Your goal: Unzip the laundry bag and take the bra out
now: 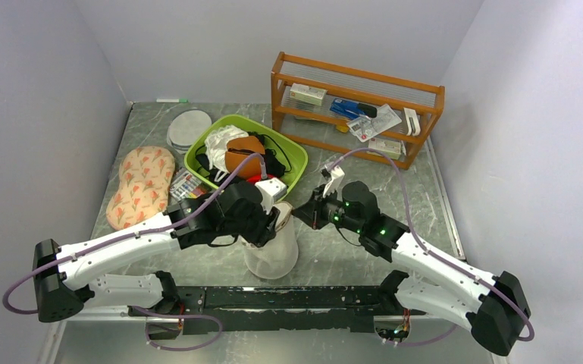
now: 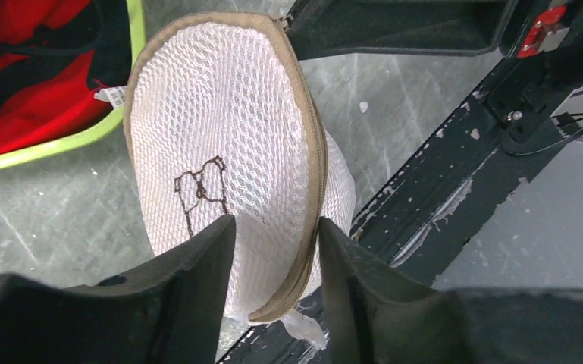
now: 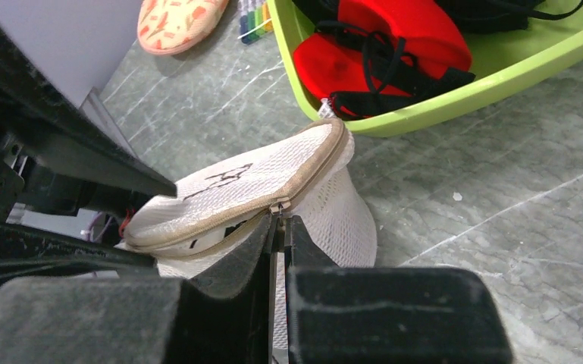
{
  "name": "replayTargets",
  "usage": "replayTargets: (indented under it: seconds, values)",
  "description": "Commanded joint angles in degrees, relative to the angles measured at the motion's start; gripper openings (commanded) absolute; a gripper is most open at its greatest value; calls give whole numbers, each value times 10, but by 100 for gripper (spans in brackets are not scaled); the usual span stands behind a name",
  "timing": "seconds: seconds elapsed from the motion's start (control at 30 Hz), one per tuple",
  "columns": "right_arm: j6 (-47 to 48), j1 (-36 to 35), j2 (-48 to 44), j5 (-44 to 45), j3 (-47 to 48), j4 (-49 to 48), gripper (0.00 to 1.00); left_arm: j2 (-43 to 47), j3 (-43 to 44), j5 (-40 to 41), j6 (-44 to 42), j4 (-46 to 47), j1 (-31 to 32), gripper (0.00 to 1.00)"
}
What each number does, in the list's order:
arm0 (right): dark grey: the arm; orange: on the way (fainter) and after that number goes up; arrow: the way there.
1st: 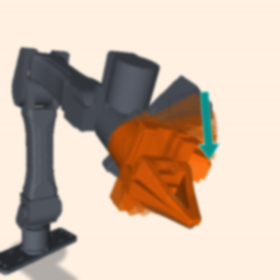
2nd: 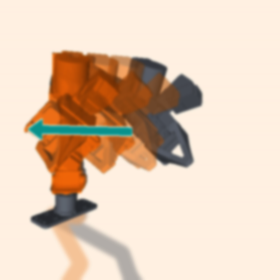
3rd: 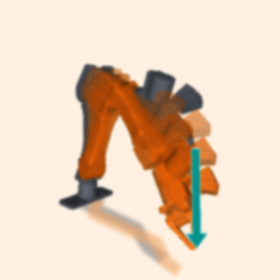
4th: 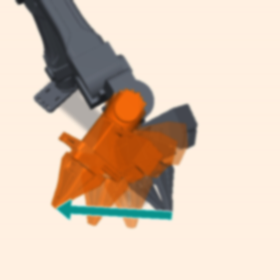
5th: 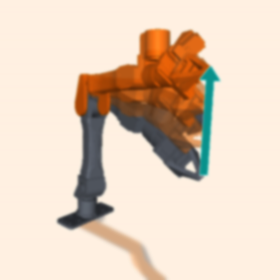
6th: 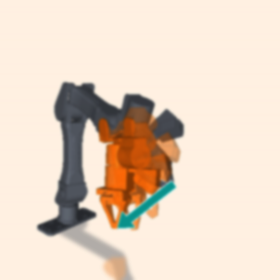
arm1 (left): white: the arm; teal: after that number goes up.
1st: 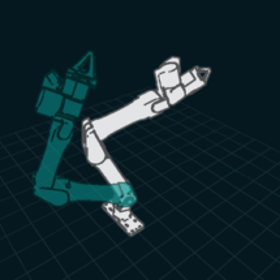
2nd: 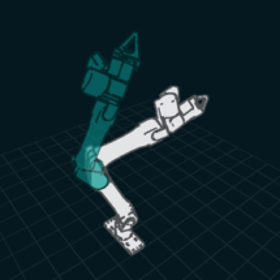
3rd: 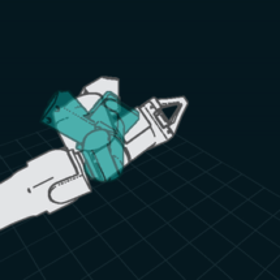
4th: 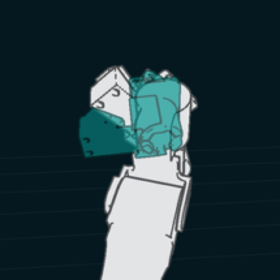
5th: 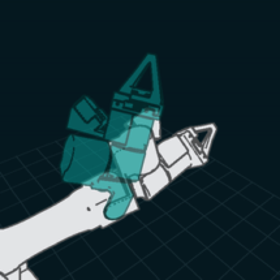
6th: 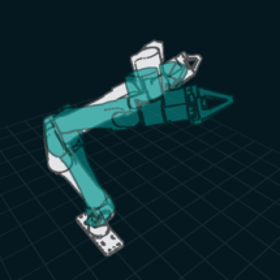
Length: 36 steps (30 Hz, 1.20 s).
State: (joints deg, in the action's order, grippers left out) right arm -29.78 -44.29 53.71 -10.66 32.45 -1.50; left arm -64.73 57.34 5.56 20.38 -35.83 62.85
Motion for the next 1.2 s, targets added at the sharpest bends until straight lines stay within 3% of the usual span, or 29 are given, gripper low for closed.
replayTargets:
  seconds: [0.0, 0.1, 0.27, 0.57, 0.93, 1.17]
  values:
    - [15, 4, -21, -35, -7, -21, 0, -1, 27, -30, 32, 32, 1, 61]
    - [10, 5, -25, -48, -11, -28, 0, -17, 47, -11, 44, 40, 1, 68]
    - [6, 5, -20, -66, -10, -37, 0, -58, 85, 20, 64, 43, 0, 68]
    - [6, 4, -21, -71, -10, -42, 0, -93, 98, 27, 62, 45, 0, 49]
    - [-5, 4, -15, -44, -22, -32, 0, -73, 96, 38, 36, 28, 0, 7]
    - [4, 9, 34, 14, 21, 33, 0, -26, 81, 27, 6, 29, 0, 7]
